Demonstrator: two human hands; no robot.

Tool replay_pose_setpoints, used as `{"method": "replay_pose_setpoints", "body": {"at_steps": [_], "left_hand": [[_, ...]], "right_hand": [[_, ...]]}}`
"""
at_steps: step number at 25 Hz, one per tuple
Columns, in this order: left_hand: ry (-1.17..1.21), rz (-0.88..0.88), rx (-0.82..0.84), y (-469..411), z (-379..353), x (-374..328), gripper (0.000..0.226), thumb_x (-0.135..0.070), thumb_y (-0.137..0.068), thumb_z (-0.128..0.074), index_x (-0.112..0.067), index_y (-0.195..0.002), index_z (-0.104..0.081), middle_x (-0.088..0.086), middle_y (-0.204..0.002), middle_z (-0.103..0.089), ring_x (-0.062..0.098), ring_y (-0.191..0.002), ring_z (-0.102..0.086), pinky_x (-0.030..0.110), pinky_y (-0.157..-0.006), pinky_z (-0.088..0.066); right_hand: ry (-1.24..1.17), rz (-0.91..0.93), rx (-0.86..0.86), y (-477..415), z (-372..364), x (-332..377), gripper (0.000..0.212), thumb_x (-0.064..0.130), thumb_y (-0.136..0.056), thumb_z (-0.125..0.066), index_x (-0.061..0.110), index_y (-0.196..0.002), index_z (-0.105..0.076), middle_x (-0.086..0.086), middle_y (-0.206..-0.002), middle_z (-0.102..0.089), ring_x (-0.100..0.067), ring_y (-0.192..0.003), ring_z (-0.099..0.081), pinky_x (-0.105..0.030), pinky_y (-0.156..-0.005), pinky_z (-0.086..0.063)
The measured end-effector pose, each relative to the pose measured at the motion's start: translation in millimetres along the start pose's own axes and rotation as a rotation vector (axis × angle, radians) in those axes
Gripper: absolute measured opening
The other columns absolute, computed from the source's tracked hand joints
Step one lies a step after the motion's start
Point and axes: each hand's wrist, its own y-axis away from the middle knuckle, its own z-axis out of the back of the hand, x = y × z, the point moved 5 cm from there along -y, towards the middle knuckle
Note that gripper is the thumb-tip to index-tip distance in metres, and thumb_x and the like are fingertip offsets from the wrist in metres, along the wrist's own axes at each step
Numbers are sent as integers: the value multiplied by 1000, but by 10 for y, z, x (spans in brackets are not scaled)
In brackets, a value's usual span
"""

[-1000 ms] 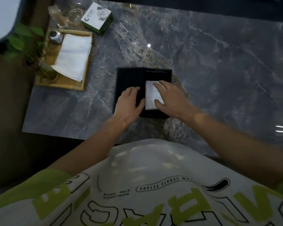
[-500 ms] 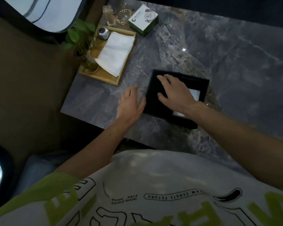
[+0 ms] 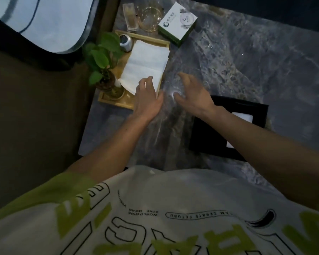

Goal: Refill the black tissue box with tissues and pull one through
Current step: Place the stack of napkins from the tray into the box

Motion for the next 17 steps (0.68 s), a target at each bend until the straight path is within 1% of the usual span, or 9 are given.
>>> {"method": "replay_pose_setpoints", "body": {"at_steps": [2,4,7,8,10,11,13,15,17], "left_hand": [[-16,25,36,-181,4,58,62,-33,-95,-47,-6,-147,-25,18,-153,-25,35,-136,-34,43,-112,-30],[-31,101,86,-388,32,124,66,-28,-94,-47,-6,-149,-18,19,-157,-12,37,-141,-25,44,-115,-25],[-28,219,138,-658,84,190,69,-23,-94,-45,-9,-152,-9,17,-161,0,34,-147,-12,42,-119,-21],[-1,239,138,-727,115,195,70,-21,-94,-45,-10,-153,-9,16,-161,1,33,-148,-11,41,-119,-20],[76,293,120,-888,154,230,71,-17,-94,-46,-13,-153,-7,14,-161,0,32,-148,-12,40,-120,-21],[105,321,104,-944,170,249,72,-15,-94,-46,-14,-154,-5,13,-162,-1,32,-147,-14,39,-119,-22],[148,374,68,-1054,204,274,74,-14,-94,-46,-15,-154,-3,10,-161,-8,33,-145,-20,40,-114,-27],[190,428,73,-1098,209,283,74,-11,-96,-44,-16,-154,1,10,-161,-11,33,-144,-24,39,-111,-30],[220,489,103,-1097,193,302,73,-10,-98,-42,-16,-155,3,8,-162,-7,31,-145,-20,37,-113,-27]], "right_hand": [[-94,-79,-20,-144,-54,63,58,30,-92,-55,7,-142,-37,-19,-135,-48,-33,-118,-50,-38,-95,-42],[-193,-150,-53,-342,-98,115,49,30,-89,-57,6,-130,-44,-17,-121,-54,-32,-106,-55,-38,-88,-47],[-333,-282,-35,-582,-212,149,43,28,-89,-59,2,-121,-49,-13,-112,-58,-25,-102,-57,-34,-86,-48],[-398,-324,-27,-640,-259,152,42,26,-89,-61,0,-120,-49,-12,-111,-59,-24,-102,-58,-33,-86,-47],[-515,-452,-10,-782,-368,128,50,26,-89,-64,0,-127,-46,-11,-119,-59,-24,-109,-58,-30,-85,-47],[-560,-522,10,-828,-425,112,54,26,-89,-64,2,-132,-43,-10,-123,-58,-23,-112,-57,-28,-82,-46],[-595,-614,55,-942,-511,86,55,27,-89,-64,5,-135,-41,-7,-120,-57,-20,-109,-57,-26,-74,-45],[-591,-649,62,-1045,-579,61,46,29,-88,-64,9,-127,-47,-2,-112,-58,-17,-100,-59,-23,-66,-46],[-588,-640,30,-1125,-631,49,37,31,-87,-66,12,-116,-54,-2,-108,-61,-17,-94,-62,-22,-62,-48]]}}
